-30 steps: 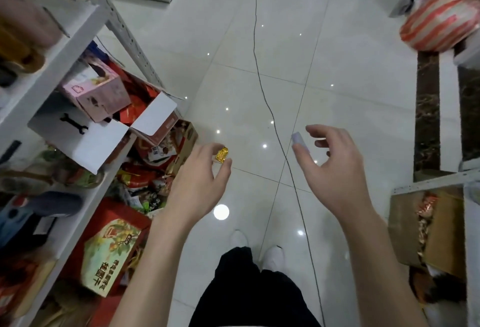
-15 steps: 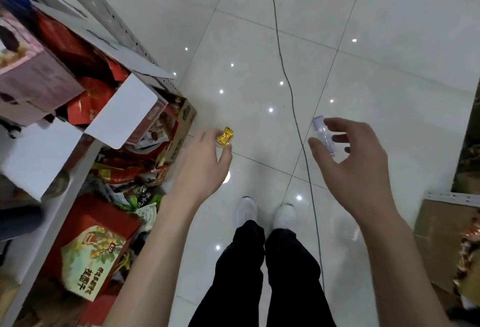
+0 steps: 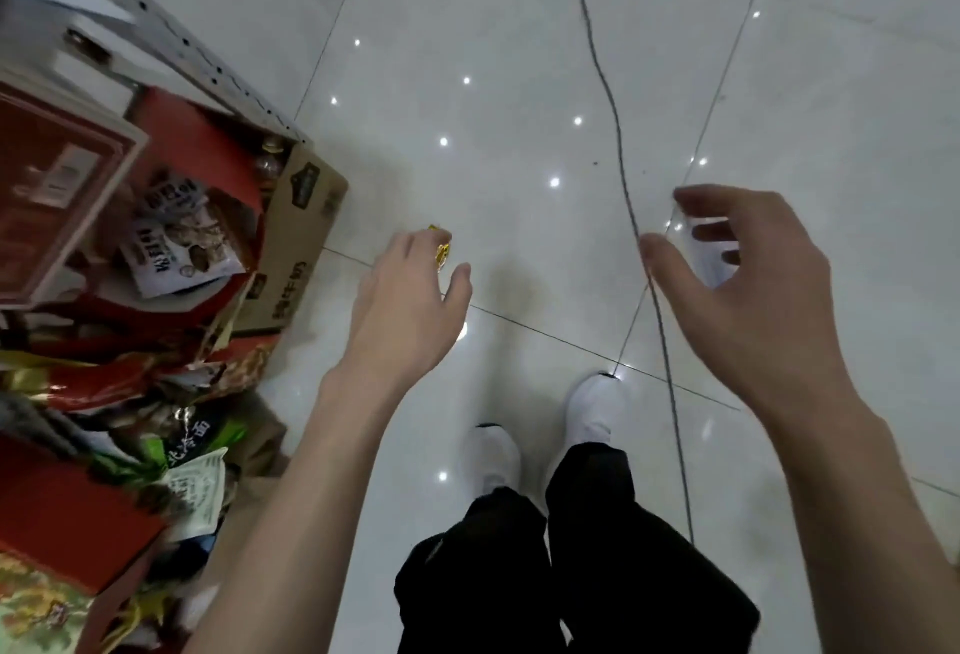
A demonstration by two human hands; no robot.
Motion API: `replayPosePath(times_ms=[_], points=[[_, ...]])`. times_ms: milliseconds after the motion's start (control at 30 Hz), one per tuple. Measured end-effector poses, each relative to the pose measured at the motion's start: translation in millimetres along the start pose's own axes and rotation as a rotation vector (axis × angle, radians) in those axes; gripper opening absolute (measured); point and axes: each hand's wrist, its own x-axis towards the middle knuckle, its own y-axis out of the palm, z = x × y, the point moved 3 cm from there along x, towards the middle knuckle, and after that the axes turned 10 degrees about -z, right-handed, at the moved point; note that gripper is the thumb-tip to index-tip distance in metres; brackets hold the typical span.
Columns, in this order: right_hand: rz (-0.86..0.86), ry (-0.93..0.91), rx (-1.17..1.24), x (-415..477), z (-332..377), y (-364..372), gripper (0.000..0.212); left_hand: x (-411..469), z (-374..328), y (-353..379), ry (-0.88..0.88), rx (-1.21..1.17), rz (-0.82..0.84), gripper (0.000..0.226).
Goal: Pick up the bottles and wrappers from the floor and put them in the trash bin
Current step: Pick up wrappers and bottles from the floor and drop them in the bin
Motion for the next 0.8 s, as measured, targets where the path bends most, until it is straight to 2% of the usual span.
replayPosePath(times_ms=[233, 433, 633, 800], points=[[0.054, -0.126, -0.019, 34.3, -102.1, 136.6, 0.04, 73.0, 91.9, 144.6, -0.038, 0.073, -0.044, 0.042], [0.143, -0.253, -0.088, 44.0, -162.4, 229.3, 0.043, 125.9, 164.6, 241.6, -0.117, 0.159, -0.036, 0.049], [0.171, -0.288, -0.109, 50.1, -191.5, 272.8, 0.044, 157.4, 208.0, 299.2, -0.19, 0.271, -0.066, 0.06], [0.145, -0.276, -0.107, 59.9, -201.3, 282.1, 0.042, 164.4, 215.4, 320.6, -0.187, 0.275, -0.101, 0.062]])
